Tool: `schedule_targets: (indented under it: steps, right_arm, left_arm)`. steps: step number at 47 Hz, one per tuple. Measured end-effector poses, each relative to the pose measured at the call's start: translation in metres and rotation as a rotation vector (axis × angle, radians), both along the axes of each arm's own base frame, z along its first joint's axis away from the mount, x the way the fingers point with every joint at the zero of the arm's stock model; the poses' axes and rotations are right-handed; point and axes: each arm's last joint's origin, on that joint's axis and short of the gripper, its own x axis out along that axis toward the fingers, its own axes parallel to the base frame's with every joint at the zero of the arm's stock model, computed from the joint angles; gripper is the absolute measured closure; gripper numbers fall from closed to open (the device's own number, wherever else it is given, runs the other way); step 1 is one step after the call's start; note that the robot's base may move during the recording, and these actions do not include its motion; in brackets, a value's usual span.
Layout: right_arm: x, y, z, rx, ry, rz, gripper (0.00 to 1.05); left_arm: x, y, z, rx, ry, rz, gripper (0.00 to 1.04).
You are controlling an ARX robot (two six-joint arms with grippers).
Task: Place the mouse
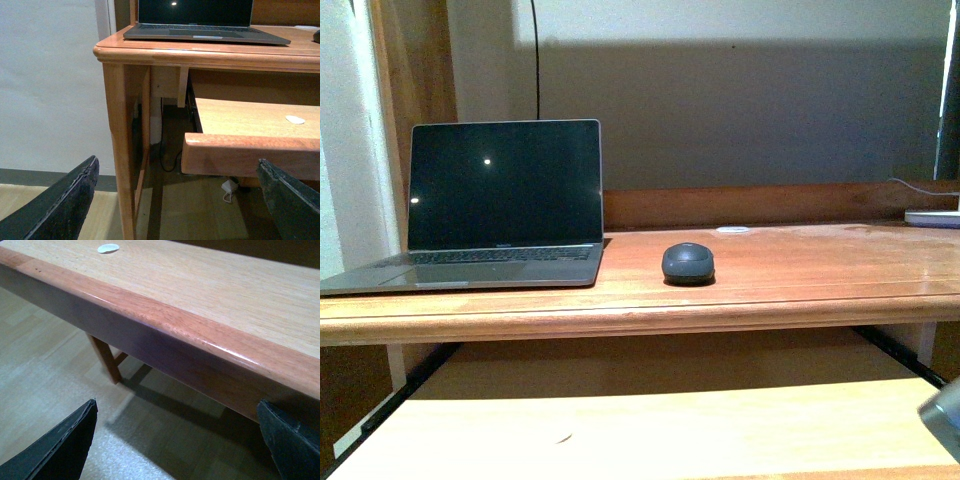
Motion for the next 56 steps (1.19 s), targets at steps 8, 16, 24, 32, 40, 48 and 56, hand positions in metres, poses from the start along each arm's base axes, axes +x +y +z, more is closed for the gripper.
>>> schedule_targets:
  steps: [8, 16, 24, 32, 40, 48, 56]
  right_arm:
    - [0.046, 0.027, 0.005, -0.032, -0.035, -0.094, 0.07]
    - [0.087, 0.051, 0.007, -0.056, -0.058, -0.187, 0.07]
    - [0.119, 0.072, 0.007, -0.071, -0.072, -0.261, 0.07]
    - [0.124, 0.082, 0.004, -0.052, -0.036, -0.295, 0.07]
    - [0.122, 0.072, 0.016, 0.008, -0.007, -0.310, 0.07]
    - [0.094, 0.026, 0.048, 0.106, -0.012, -0.430, 0.07]
    - [0.042, -0.023, 0.054, 0.151, -0.010, -0.513, 0.07]
  left_arm:
    - [0.000, 0.000, 0.000, 0.000, 0.000, 0.000, 0.08]
    - [0.000, 0.000, 0.000, 0.000, 0.000, 0.000, 0.08]
    - [0.000, 0.000, 0.000, 0.000, 0.000, 0.000, 0.08]
    - [0.000, 0.000, 0.000, 0.000, 0.000, 0.000, 0.08]
    - [0.000, 0.000, 0.000, 0.000, 0.000, -0.001, 0.08]
    - [0.000, 0.000, 0.000, 0.000, 0.000, 0.000, 0.08]
    - [0.000, 0.000, 0.000, 0.000, 0.000, 0.000, 0.08]
